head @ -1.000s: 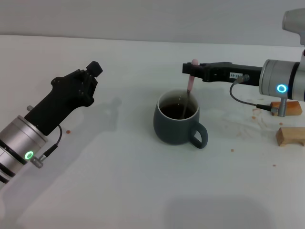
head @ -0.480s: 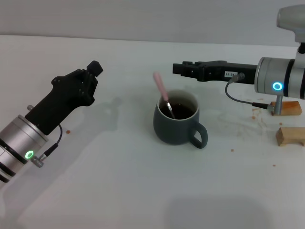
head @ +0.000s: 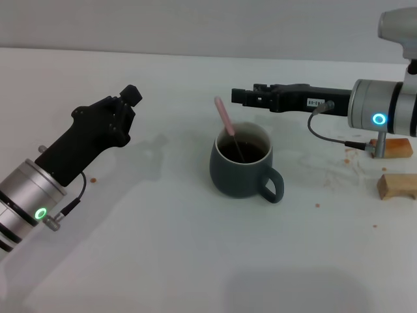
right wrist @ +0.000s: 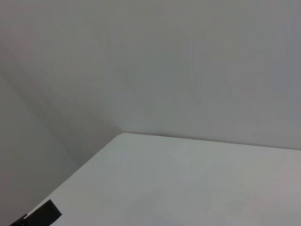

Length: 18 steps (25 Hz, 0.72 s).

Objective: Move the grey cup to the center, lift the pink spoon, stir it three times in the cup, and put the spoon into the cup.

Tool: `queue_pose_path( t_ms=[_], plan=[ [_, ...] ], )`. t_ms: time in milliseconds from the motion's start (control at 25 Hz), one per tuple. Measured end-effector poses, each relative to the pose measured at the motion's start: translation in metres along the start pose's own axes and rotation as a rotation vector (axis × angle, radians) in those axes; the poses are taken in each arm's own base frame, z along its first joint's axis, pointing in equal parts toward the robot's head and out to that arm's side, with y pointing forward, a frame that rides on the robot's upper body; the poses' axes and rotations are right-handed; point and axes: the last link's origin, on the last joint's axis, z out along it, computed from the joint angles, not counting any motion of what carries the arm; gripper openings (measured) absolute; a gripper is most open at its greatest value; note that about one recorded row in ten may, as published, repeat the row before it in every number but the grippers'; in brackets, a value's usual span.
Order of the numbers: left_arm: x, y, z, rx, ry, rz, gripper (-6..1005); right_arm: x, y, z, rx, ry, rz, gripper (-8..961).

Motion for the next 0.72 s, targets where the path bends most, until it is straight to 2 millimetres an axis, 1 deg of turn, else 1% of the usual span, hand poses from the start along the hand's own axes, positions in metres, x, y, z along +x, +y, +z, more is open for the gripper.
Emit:
queue_pose_path(
  t_ms=[240,320,400,560,600,640,720],
  plan=[
    [0.0,0.001,-0.001,-0.001,0.002,-0.002,69,0.0,0.002,-0.005,-0.009,-0.02,-0.029,688],
    [0.0,0.0,-0.001,0.0,0.006,-0.003,70,0.0,0.006,-0.013,-0.031,-0.045,-0.081,701],
    [0.002,0.0,-0.002,0.005,0.016,-0.004,71,-0.001,0.007,-0.025,-0.039,-0.085,-0.127,700],
    [0.008,-0.007,-0.007,0.054,0.069,-0.004,73,0.003,0.002,-0.062,-0.013,-0.249,-0.21,698],
    [0.008,-0.007,-0.007,0.054,0.069,-0.004,73,0.003,-0.002,-0.076,0.015,-0.319,-0.242,697],
    [0.012,-0.013,-0.012,0.112,0.112,-0.005,74,0.005,-0.005,-0.095,0.051,-0.408,-0.285,696],
    [0.015,-0.018,-0.016,0.15,0.138,-0.003,75,0.008,-0.01,-0.125,0.123,-0.552,-0.345,695]
  ],
)
